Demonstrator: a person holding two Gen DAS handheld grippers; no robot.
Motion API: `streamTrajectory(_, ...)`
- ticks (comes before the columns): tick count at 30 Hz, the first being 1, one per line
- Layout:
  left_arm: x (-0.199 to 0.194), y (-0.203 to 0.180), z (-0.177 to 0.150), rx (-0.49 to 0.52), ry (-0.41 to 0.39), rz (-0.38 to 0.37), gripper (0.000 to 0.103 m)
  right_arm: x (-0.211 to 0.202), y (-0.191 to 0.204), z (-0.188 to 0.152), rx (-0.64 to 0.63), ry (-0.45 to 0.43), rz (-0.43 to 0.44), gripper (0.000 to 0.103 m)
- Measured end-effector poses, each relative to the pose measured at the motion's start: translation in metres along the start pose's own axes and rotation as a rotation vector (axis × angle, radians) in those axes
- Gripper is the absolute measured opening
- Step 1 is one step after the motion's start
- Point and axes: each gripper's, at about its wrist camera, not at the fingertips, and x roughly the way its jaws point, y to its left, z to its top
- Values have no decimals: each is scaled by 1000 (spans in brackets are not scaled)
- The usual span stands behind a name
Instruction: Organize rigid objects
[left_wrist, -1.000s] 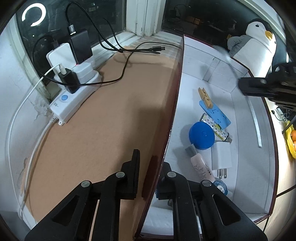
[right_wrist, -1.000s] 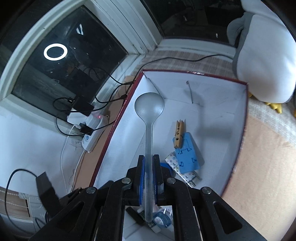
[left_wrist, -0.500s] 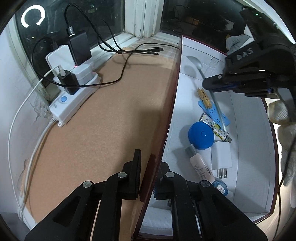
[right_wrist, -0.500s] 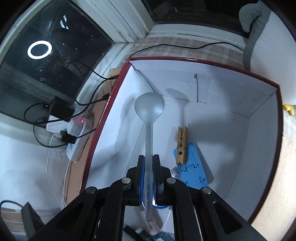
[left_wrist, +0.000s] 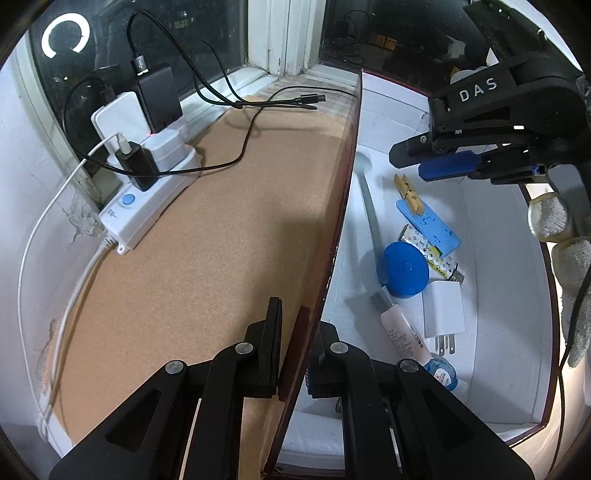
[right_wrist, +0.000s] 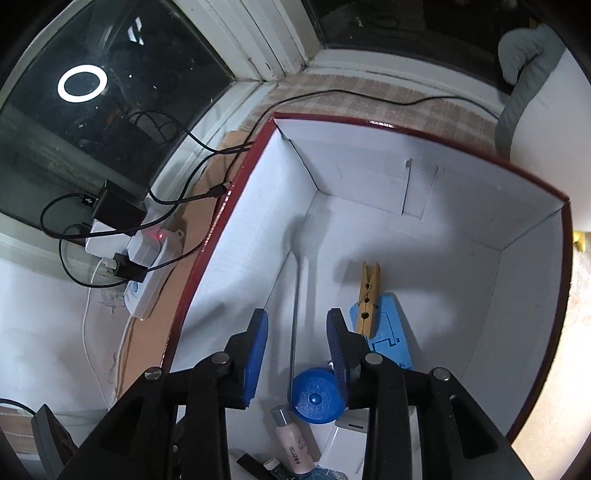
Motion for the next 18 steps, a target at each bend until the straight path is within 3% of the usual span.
streamTrajectory(18, -8, -4, -2, 5, -2, 21, 9, -43, 1, -27, -54, -40, 4, 30)
